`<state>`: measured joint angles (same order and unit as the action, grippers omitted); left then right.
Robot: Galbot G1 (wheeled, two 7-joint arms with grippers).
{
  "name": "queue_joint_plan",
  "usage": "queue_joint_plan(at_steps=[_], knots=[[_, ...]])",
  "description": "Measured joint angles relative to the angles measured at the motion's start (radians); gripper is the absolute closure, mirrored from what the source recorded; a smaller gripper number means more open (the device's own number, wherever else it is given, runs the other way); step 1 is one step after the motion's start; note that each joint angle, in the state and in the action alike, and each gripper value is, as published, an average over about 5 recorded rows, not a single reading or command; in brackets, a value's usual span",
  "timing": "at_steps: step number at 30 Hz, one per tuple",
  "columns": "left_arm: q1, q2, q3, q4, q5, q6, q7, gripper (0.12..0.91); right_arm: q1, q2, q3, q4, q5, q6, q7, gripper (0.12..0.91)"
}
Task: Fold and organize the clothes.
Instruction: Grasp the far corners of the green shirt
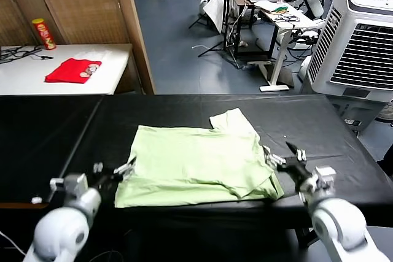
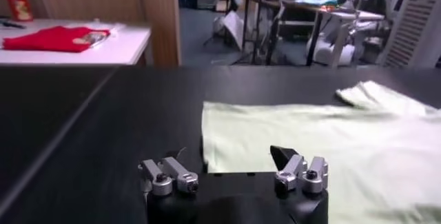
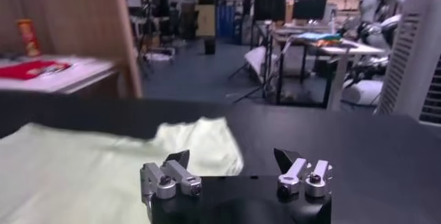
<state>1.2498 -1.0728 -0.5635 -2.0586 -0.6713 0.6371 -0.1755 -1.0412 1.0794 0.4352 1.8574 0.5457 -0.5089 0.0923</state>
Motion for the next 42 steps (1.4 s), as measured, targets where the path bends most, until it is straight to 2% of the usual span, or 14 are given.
queue_joint_plan(at_steps=[8, 15, 25, 34, 36, 38, 42], knots=[[-0.235, 0.029, 0.128, 0.215, -0.056, 0.014, -0.014, 0.232, 0.264, 0.038, -0.149, -0.277, 0.013, -0.024, 0.003, 0.227], [-0.391, 0.012, 0.222, 0.38, -0.094, 0.041, -0.019, 0.232, 0.44, 0.092, -0.231, -0.499, 0.007, -0.026, -0.027, 0.227], [-0.517, -0.016, 0.286, 0.538, -0.082, 0.032, -0.015, 0.232, 0.559, 0.178, -0.268, -0.696, -0.037, -0.04, -0.054, 0.227], [-0.564, -0.044, 0.311, 0.646, -0.06, 0.033, -0.001, 0.233, 0.573, 0.195, -0.264, -0.749, -0.041, -0.042, -0.07, 0.238], [-0.567, -0.046, 0.313, 0.665, -0.053, 0.033, 0.008, 0.244, 0.578, 0.2, -0.263, -0.76, -0.041, -0.04, -0.081, 0.293], [-0.568, -0.046, 0.313, 0.679, -0.044, 0.031, 0.015, 0.297, 0.583, 0.205, -0.262, -0.772, -0.041, -0.037, -0.091, 0.367], [-0.566, -0.045, 0.312, 0.698, -0.029, 0.026, 0.028, 0.498, 0.588, 0.217, -0.26, -0.793, -0.041, -0.036, -0.104, 0.558]])
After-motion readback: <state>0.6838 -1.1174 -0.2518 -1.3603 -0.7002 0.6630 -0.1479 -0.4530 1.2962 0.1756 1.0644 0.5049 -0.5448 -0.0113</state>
